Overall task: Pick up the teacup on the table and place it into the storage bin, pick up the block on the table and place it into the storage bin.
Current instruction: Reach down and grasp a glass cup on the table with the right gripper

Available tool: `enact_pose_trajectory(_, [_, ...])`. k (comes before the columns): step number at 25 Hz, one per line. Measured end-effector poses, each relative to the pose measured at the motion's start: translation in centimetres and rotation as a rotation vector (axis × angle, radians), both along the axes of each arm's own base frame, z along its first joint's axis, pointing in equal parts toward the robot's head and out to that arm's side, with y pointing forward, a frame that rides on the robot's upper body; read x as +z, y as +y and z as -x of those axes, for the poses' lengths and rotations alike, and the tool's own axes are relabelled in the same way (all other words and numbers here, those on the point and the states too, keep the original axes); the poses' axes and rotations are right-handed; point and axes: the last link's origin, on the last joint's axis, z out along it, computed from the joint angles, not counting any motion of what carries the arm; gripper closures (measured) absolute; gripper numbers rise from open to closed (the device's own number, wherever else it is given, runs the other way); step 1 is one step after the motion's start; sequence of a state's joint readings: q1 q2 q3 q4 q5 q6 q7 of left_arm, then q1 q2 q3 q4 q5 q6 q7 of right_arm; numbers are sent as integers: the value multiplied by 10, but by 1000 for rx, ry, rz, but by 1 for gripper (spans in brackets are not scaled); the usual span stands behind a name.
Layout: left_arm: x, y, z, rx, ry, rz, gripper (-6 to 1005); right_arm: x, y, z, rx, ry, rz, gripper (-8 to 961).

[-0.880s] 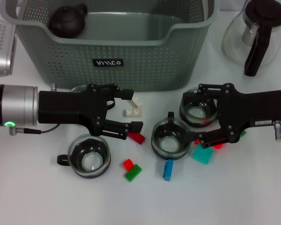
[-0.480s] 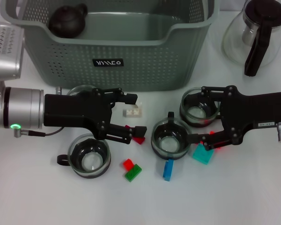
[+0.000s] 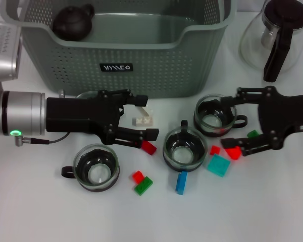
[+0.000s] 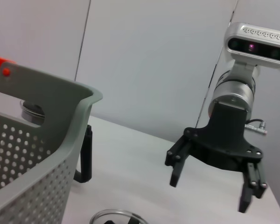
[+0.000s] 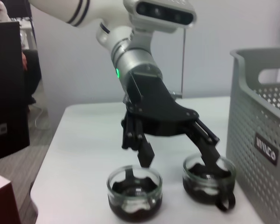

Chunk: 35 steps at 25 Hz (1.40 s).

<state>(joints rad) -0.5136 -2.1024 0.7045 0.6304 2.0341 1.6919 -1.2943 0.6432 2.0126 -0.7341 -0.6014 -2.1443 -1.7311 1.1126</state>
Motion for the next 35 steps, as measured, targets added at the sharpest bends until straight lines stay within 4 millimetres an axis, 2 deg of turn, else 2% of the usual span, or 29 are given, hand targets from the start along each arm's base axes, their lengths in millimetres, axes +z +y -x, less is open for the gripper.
enact_pose_trajectory(7, [-6,1,-4,8,-10,6,71,21,10,-1,-45,-171,20,30])
enact_pose_trajectory(12, [-8,1,-6,13,-17,0,72,22,19,7,-49,-233,21,31])
enact_pose_trajectory(19, [-10,0,-6,20,-22,4,74,0,31,22,-52,-348,46,29])
enact_pose_trajectory(24, [-10,0,-6,21,-22,5,75,-14,34,27,-25,-413,51,149])
enact_pose_trajectory(35, [-10,1,-6,19,-22,5,77,-35,42,31,-3,-497,8,149])
